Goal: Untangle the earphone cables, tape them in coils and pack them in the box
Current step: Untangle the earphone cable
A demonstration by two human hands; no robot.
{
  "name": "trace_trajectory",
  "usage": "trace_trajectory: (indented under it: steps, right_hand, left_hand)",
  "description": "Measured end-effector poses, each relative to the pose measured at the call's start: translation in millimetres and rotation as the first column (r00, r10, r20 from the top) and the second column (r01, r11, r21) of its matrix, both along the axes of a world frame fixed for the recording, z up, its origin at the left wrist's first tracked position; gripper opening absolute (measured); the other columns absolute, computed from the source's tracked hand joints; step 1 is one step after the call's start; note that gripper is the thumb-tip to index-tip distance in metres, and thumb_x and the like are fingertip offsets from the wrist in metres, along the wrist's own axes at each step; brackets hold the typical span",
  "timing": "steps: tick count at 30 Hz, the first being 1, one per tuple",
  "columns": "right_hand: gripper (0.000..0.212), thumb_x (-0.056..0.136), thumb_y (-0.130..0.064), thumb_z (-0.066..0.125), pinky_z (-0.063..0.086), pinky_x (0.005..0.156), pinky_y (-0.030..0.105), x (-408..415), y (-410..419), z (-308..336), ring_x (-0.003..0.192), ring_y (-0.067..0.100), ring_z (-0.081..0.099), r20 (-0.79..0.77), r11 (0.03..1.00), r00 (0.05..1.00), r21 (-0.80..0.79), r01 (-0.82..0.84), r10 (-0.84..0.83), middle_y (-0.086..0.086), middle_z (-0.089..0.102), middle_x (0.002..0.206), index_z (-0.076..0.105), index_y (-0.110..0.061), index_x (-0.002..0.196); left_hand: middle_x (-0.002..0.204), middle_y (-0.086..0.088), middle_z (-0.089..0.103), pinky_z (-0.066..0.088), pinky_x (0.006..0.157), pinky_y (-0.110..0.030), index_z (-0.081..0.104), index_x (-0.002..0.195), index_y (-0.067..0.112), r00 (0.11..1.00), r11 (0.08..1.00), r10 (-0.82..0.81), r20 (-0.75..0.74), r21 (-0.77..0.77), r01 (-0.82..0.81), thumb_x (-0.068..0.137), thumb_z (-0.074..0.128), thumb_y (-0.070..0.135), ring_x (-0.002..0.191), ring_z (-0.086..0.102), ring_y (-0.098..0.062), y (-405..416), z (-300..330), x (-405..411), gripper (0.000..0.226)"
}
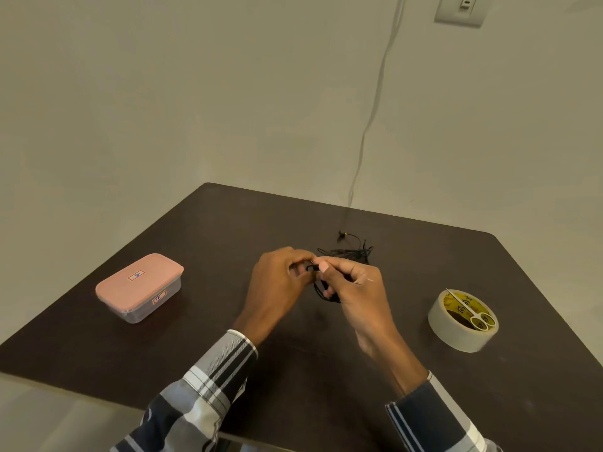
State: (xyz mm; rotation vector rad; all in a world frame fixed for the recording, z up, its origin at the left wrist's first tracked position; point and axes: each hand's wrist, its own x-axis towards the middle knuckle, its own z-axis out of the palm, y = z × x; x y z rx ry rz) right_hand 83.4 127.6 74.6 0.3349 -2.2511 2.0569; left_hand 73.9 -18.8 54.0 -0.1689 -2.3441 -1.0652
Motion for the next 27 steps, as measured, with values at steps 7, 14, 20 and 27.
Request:
trace_trajectory:
  steps: [7,14,20,27]
  right_hand:
    - [0.017,0.094,-0.022,0.062,0.048,0.07,0.026,2,-9,-32,0.079,0.006,0.058,-0.422,0.891,0.906,0.418,0.177,0.018,-0.006,0.064,0.085,0.078,-0.016,0.097]
    - [0.022,0.092,-0.009,0.055,0.052,0.073,0.033,23,-33,-69,0.089,0.023,0.062,-0.511,0.704,0.829,0.674,0.225,0.225,0.009,0.066,0.103,0.073,-0.01,0.105]
    - [0.034,0.098,-0.033,0.058,0.05,0.084,0.038,37,-52,-83,0.104,0.027,0.055,-0.408,0.559,0.868,0.806,0.197,0.283,0.01,0.062,0.125,0.067,-0.011,0.121]
    - [0.021,0.09,-0.037,0.066,0.052,0.077,0.034,15,-20,-36,0.092,0.019,0.068,-0.398,0.758,0.908,0.63,0.166,0.133,-0.001,0.076,0.099,0.078,-0.023,0.101]
  left_hand:
    - [0.087,-0.005,0.076,0.058,0.067,-0.025,0.076,0.097,0.011,0.823,0.802,-0.474,0.313,0.54,0.257,0.088,0.063,-0.006,0.078,0.071,-0.011,-11,2,3,0.023]
    - [0.095,-0.014,0.07,0.056,0.063,-0.024,0.069,0.112,-0.003,0.534,0.704,-0.64,0.553,0.7,0.12,0.095,0.059,0.018,0.076,0.068,-0.013,-47,-18,-9,0.029]
    - [0.095,-0.016,0.074,0.054,0.077,-0.03,0.077,0.095,0.006,0.541,0.893,-0.449,0.712,0.379,0.243,0.08,0.072,-0.001,0.083,0.067,-0.018,-52,-18,-13,0.017]
    - [0.076,0.001,0.075,0.052,0.067,-0.027,0.078,0.084,0.017,0.754,0.928,-0.291,0.589,-0.018,0.372,0.08,0.072,0.003,0.066,0.066,-0.007,-47,-17,-18,0.016]
